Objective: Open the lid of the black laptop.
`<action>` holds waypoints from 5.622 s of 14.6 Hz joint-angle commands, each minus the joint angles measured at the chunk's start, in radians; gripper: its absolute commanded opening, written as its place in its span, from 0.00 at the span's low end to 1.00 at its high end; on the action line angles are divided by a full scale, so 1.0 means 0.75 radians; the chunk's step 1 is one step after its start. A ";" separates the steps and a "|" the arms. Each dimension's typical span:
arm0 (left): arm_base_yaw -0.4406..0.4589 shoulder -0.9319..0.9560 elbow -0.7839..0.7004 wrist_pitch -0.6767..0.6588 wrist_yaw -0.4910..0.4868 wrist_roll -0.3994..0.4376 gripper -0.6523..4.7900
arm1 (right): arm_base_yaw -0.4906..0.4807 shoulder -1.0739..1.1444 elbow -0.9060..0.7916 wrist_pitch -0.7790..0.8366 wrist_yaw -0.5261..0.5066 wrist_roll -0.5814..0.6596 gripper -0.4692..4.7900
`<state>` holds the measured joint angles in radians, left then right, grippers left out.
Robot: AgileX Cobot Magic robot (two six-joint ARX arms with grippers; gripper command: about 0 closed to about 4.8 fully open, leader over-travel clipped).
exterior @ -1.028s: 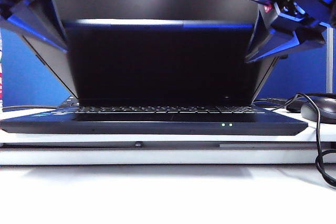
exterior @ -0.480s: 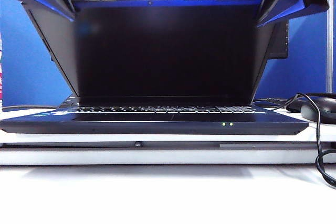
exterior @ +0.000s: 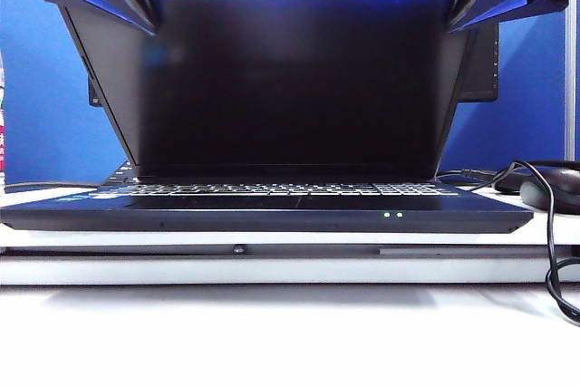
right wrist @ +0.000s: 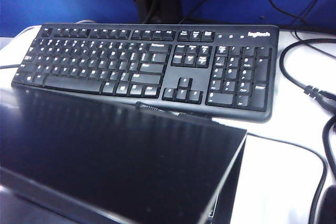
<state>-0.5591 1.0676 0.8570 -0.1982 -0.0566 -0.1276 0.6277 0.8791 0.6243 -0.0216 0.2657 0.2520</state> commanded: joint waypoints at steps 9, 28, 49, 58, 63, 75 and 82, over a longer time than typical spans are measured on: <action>0.012 0.002 0.135 0.257 -0.055 0.126 0.11 | -0.076 0.133 0.292 0.055 -0.058 -0.134 0.09; 0.026 0.034 0.372 -0.422 0.088 0.170 0.11 | -0.091 0.175 0.368 -0.004 -0.083 -0.171 0.09; 0.027 0.147 0.377 0.041 -0.143 0.229 0.11 | -0.099 0.174 0.382 0.032 -0.185 -0.192 0.09; 0.028 0.185 0.379 0.173 -0.163 0.250 0.11 | -0.076 0.184 0.402 -0.107 -0.411 -0.168 0.09; 0.028 0.198 0.379 0.191 -0.159 0.266 0.11 | -0.076 0.225 0.403 -0.051 -0.308 -0.196 0.09; 0.028 0.198 0.379 0.237 -0.133 0.276 0.11 | -0.082 0.326 0.403 0.132 -0.226 -0.204 0.09; 0.028 0.198 0.379 0.246 -0.128 0.296 0.11 | -0.116 0.343 0.403 0.173 -0.206 -0.207 0.09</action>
<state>-0.5381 1.2266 1.1236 -0.1532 -0.1581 0.0872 0.5453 1.1374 0.9215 0.0708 0.1017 0.1017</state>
